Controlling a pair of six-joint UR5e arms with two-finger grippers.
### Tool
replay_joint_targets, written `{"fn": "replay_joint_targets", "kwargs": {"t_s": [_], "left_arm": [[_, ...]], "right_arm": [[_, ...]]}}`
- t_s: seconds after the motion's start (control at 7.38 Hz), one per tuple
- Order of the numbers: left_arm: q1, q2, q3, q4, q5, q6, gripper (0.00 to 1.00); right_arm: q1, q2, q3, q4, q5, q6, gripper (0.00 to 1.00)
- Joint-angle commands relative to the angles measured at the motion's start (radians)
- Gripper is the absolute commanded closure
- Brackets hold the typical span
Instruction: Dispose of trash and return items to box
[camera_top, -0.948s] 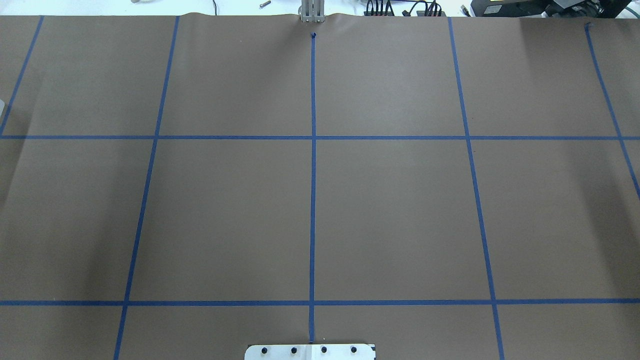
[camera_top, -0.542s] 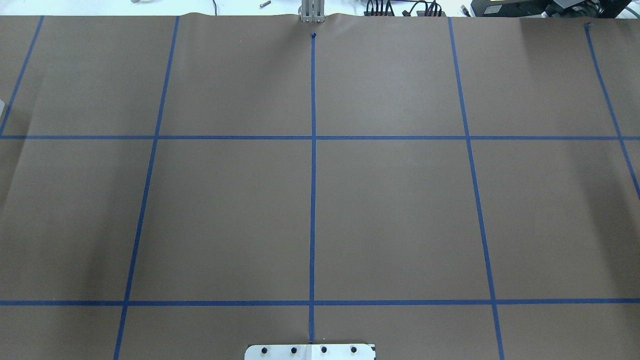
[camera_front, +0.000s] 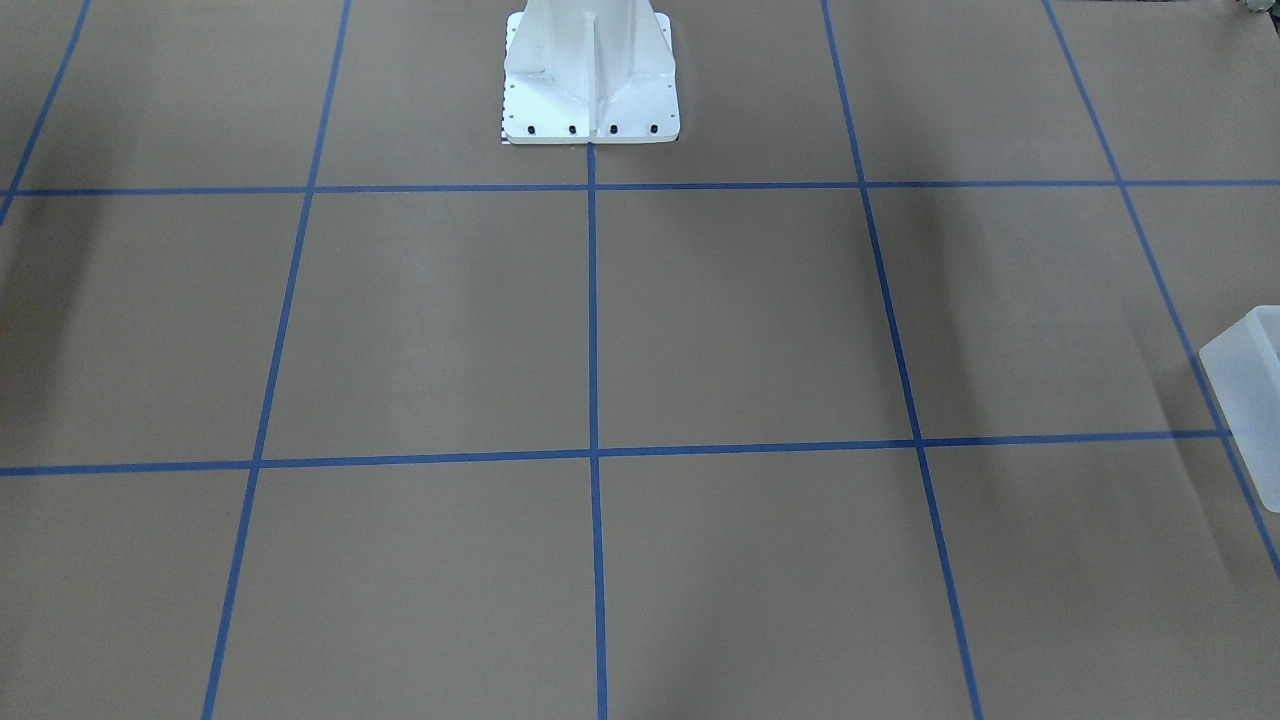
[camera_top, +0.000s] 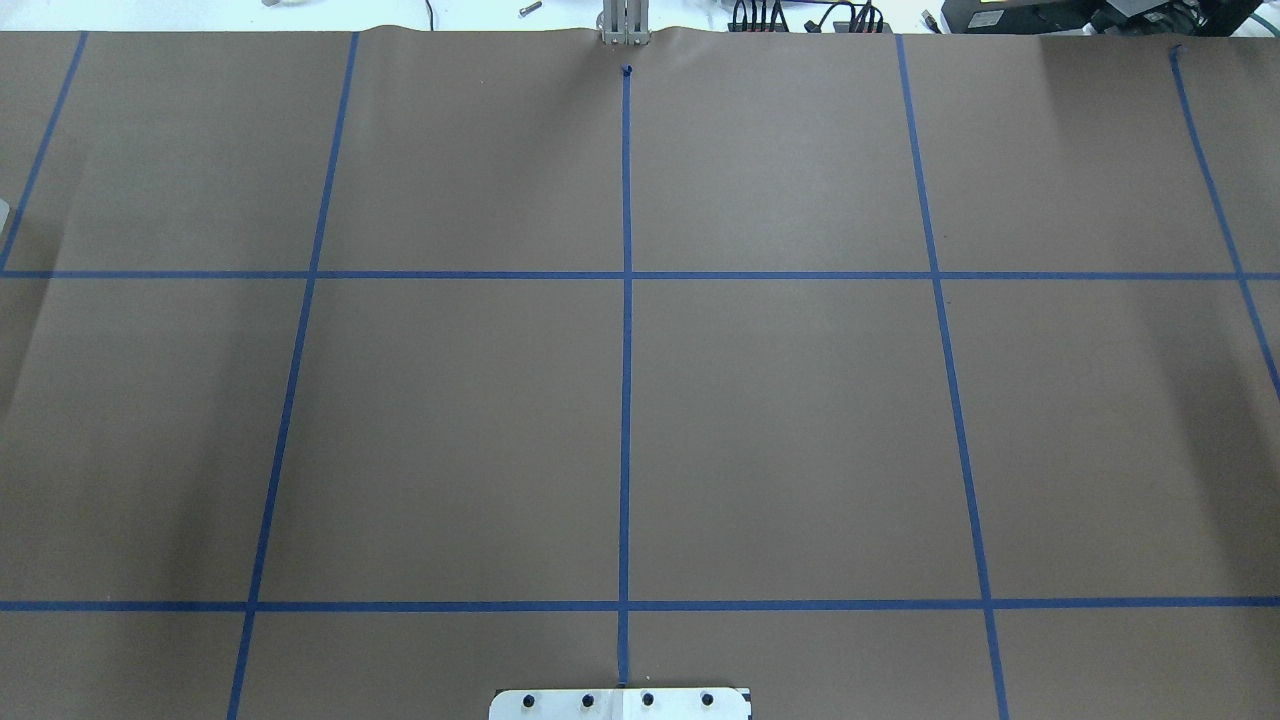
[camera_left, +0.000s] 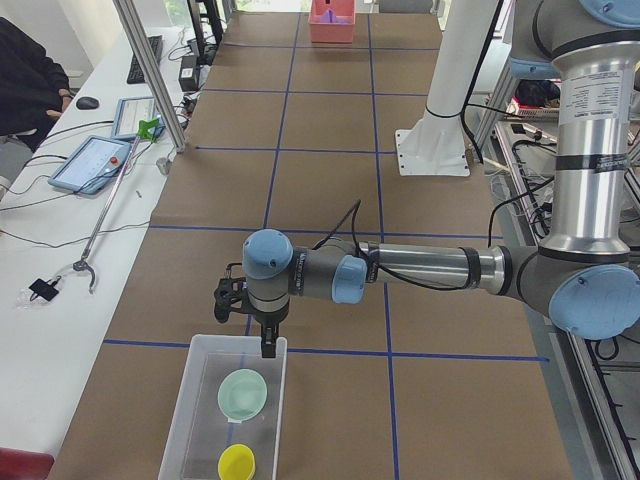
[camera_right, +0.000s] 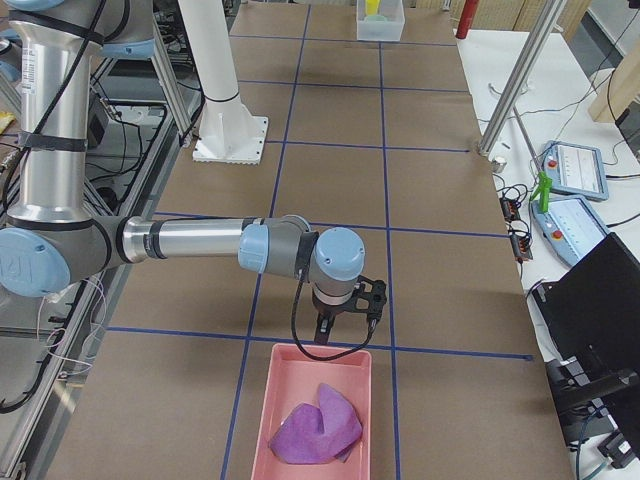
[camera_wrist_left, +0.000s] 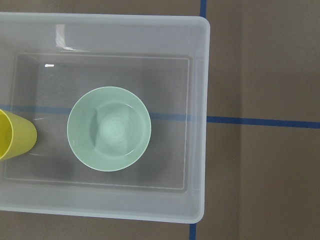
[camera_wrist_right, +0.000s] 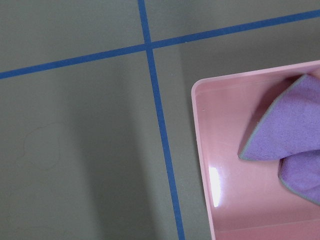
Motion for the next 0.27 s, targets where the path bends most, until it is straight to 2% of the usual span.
{"fn": "replay_joint_targets", "kwargs": {"t_s": [0.0, 0.14], "left_arm": [[0.0, 0.0, 0.002, 0.0, 0.0, 0.0, 0.01], [0.0, 0.0, 0.002, 0.0, -0.001, 0.0, 0.01]], "right_arm": [[0.0, 0.001, 0.006, -0.002, 0.002, -0.001, 0.0], [0.0, 0.003, 0.004, -0.002, 0.002, 0.001, 0.0]]}}
